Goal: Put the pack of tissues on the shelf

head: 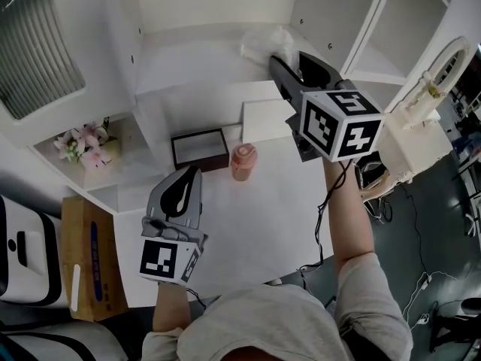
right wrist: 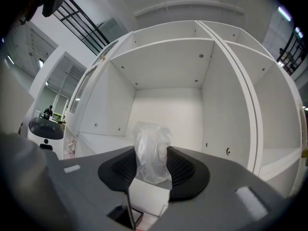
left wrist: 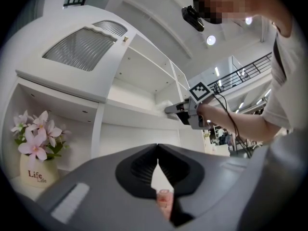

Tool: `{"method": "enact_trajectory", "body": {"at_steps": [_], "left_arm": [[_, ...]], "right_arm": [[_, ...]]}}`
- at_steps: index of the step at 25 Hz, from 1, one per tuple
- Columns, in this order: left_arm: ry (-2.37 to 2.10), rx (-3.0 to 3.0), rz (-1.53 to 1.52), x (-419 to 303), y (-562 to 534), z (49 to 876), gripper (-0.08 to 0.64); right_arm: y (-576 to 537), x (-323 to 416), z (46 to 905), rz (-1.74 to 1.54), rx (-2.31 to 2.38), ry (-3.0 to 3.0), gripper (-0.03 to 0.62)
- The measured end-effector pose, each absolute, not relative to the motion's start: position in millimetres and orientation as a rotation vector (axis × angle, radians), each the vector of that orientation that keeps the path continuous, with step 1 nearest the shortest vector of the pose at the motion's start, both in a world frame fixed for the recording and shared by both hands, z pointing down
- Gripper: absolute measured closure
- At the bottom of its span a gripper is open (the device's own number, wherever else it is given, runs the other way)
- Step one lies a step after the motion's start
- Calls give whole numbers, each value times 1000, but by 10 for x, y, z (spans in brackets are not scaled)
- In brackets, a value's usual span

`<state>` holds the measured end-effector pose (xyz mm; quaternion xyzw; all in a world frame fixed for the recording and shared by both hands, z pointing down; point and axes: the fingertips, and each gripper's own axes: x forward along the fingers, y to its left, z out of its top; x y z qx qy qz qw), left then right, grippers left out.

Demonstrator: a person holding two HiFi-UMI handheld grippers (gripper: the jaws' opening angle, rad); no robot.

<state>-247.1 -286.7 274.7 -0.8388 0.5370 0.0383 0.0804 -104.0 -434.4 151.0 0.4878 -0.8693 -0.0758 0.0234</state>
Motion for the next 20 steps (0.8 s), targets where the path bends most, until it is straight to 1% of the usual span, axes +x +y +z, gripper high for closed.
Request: {"method": "enact_trajectory", "body": {"at_steps": [14, 20], "left_arm": [[1629, -2499, 127, -2602, -2872, 2752, 560], [1637, -2492, 138, -2623, -2846, 2727, 560]], "right_arm": [[-4498, -1084, 1538, -207, 1525, -2668, 414], [-4448, -1105, 1504, -204, 1478, -2770, 375]]}}
